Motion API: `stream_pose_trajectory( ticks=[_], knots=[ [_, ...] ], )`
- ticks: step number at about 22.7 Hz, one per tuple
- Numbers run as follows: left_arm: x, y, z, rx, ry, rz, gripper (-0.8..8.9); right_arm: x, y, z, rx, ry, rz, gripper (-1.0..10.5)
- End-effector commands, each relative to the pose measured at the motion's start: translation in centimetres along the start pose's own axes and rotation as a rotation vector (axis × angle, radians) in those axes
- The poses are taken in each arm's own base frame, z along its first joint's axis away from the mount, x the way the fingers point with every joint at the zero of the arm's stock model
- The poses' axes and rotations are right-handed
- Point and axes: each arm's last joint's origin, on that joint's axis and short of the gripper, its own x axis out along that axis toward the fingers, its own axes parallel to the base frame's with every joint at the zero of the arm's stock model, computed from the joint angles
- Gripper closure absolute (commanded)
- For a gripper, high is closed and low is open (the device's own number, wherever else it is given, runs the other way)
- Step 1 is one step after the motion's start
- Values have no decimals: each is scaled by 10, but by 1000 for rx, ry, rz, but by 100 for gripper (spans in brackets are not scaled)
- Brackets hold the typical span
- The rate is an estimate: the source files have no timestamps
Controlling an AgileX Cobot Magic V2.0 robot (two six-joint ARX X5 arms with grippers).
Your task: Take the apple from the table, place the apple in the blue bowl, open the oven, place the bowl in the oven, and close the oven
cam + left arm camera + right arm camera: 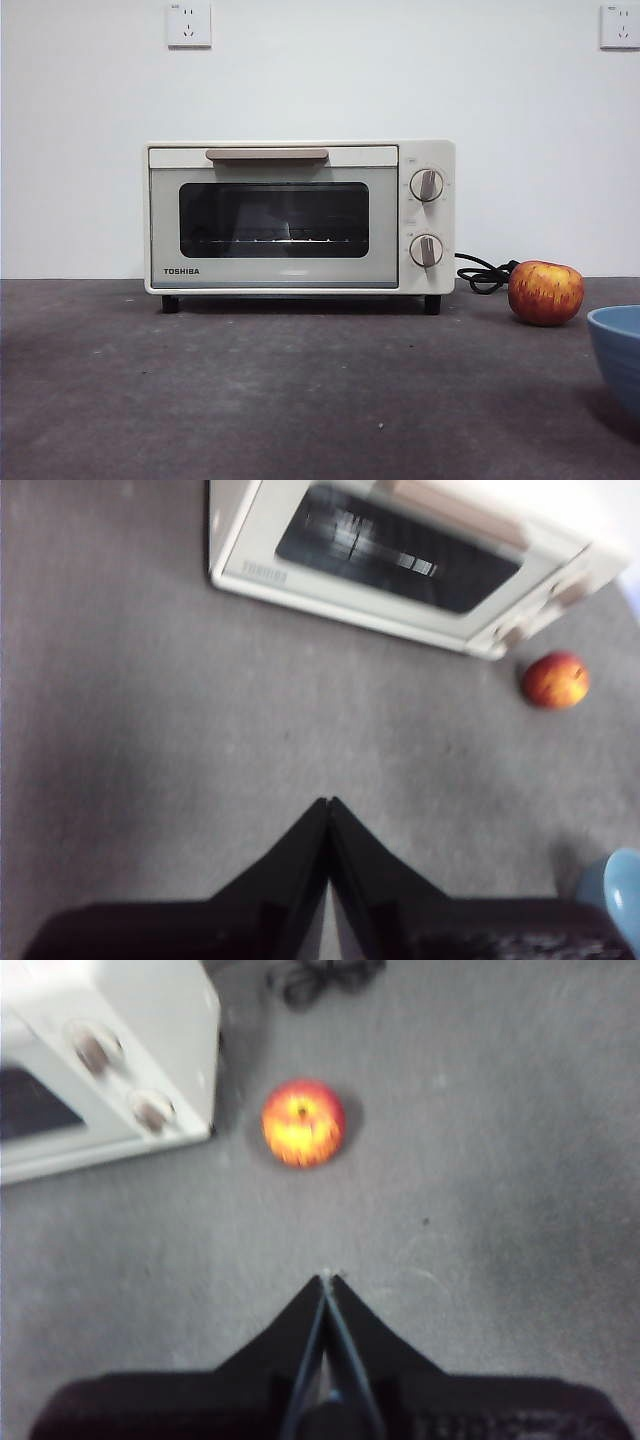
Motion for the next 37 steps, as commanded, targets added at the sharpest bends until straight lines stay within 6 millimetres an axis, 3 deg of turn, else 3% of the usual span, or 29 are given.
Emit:
stream_pose_trajectory(
  ticks=[1, 5, 7, 11, 14, 16, 24, 29, 37],
  knots=[
    [4, 0, 5, 60, 46, -3, 819, 16, 3, 11, -101, 76, 30, 946],
    [13, 3, 7, 57, 100, -22, 819, 56, 6, 37, -164, 220, 36, 935],
    [14, 3, 7, 74, 115, -19, 819, 79, 9, 53, -190, 269, 34, 870],
    [14, 3, 7, 97, 116, -20, 819, 124, 12, 83, -251, 326, 39, 624],
    [14, 3, 6, 109, 118, -26, 819, 156, 15, 98, -256, 363, 40, 318],
    [14, 3, 6, 114, 123, -50, 819, 175, 15, 104, -256, 370, 39, 211],
    [21, 5, 8, 103, 153, -60, 819, 235, 17, 102, -275, 430, 78, 214],
    [32, 9, 10, 81, 196, -51, 819, 264, 20, 97, -284, 393, 87, 218],
    [33, 9, 11, 83, 191, -52, 819, 300, 20, 76, -264, 446, 82, 227]
  ],
)
